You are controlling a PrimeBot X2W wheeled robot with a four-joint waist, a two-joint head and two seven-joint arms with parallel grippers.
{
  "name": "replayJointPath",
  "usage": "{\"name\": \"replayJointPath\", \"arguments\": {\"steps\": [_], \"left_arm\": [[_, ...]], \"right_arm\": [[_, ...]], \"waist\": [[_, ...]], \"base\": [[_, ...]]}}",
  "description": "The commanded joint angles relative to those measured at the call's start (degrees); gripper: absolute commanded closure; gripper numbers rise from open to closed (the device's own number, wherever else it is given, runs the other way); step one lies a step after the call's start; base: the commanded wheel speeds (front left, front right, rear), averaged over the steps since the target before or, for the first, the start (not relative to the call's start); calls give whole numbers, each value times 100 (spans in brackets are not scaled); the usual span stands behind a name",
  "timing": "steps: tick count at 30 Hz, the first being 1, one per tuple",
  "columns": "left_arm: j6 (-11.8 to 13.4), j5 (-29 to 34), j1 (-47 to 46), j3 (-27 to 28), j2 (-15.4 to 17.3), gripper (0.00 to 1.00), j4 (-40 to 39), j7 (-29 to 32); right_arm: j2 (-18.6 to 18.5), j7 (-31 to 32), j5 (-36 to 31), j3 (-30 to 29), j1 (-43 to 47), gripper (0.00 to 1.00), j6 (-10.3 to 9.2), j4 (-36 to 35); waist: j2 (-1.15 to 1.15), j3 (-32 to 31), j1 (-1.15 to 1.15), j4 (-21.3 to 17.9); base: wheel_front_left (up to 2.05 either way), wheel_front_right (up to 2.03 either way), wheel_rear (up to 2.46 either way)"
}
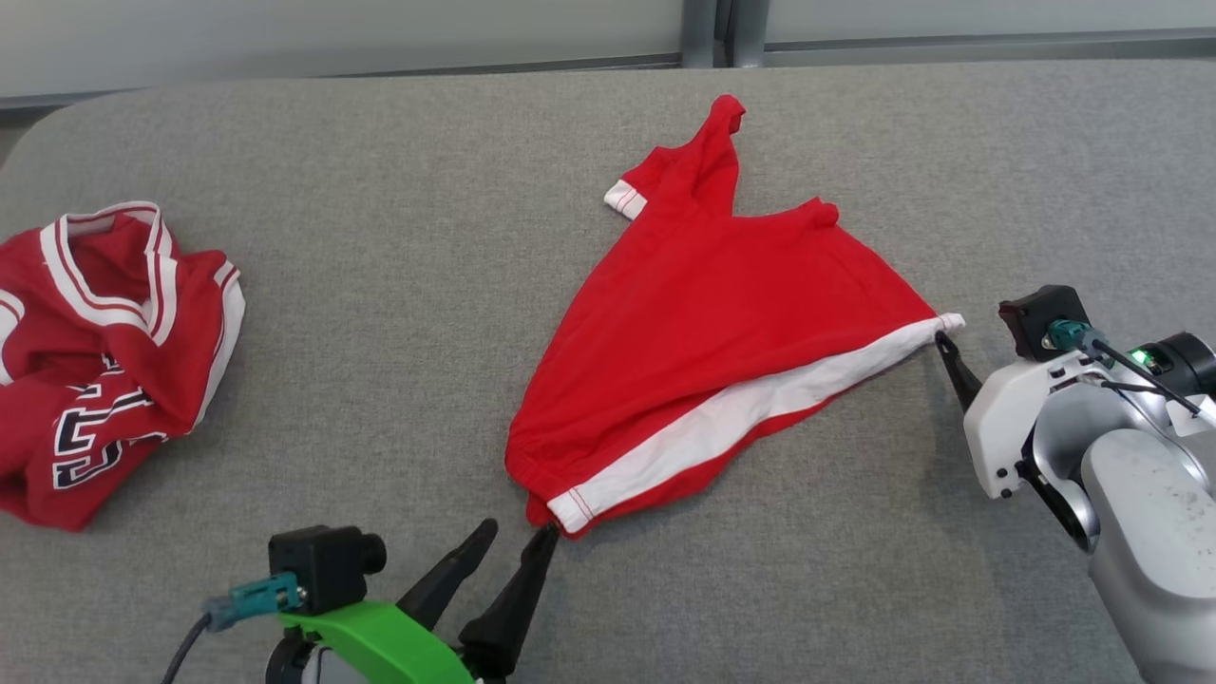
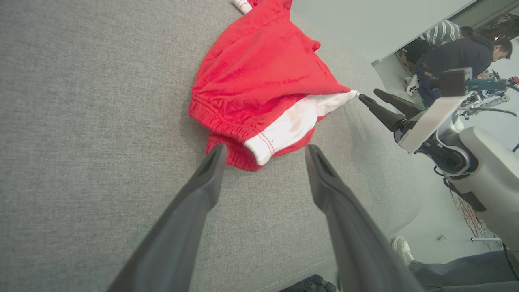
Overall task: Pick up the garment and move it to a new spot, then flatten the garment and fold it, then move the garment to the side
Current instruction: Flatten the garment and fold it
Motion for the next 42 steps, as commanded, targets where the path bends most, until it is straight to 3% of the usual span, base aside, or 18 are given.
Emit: {"name": "replayJointPath", "arguments": {"steps": [1,18,42], "left_arm": [[29,64,-231,-119,-64,0,83,110],[78,216,-614,-616,-331,0,421,312],[-41,242,-1119,-678,-512,0,1367,20]], "right_arm": [[-41,-53,32,39,-161,0,-2,126],[55,-364,218,443,-561,0,-2,802],[-22,-648,276,915,-858,0,-2,966]], "waist": [[14,246,0,182],[14,430,0,140],[14,503,0,71]], "base": [[0,0,0],[0,0,0],[0,0,0]]}}
